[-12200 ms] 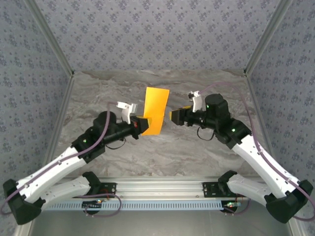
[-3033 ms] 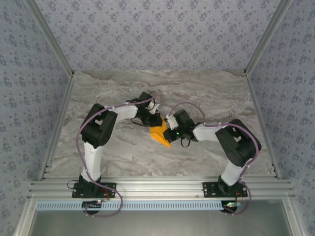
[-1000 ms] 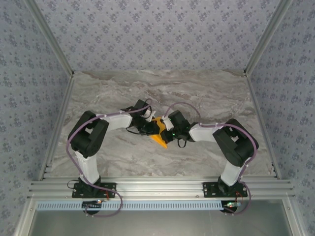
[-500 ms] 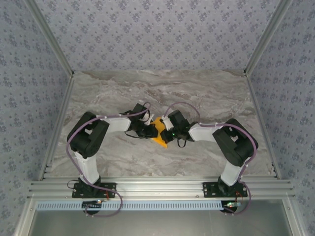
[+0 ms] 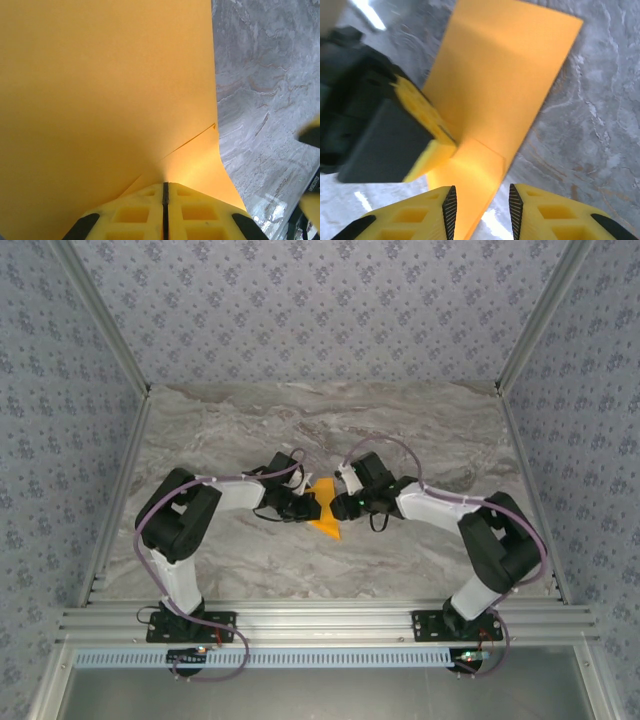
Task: Fold a paper plane with a square sheet of paper (fold left side to right side)
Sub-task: Third fold the triangle at the center of the table.
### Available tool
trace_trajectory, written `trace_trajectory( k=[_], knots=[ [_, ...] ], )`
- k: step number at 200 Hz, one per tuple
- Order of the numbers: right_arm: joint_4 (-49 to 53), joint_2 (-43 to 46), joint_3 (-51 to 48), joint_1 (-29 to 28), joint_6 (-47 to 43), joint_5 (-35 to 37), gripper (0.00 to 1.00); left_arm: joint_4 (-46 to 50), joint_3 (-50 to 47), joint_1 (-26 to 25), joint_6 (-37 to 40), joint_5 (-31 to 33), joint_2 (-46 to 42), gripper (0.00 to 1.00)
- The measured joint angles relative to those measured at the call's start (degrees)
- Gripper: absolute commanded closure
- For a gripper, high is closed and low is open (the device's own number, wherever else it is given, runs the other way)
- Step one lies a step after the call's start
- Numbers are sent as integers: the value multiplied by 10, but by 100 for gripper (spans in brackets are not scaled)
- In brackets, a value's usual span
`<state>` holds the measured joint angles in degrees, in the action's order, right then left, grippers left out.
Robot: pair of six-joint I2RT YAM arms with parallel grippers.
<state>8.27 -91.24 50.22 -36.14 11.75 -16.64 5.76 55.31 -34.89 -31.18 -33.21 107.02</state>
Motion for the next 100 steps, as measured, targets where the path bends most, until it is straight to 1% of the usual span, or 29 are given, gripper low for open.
trace_trajectory(
  k=[17, 34, 66, 100],
  knots=[
    [-9, 25, -16, 0, 19, -39, 71, 0, 0, 0, 0, 0, 0, 92],
    [-25, 31, -37, 0, 50, -84, 73, 0, 0, 0, 0, 0, 0, 92],
    [-55, 12, -65, -3, 107, -151, 75, 0, 0, 0, 0, 0, 0, 92],
    [-81, -29, -63, -5, 134, -186, 76, 0, 0, 0, 0, 0, -1, 92]
  ],
)
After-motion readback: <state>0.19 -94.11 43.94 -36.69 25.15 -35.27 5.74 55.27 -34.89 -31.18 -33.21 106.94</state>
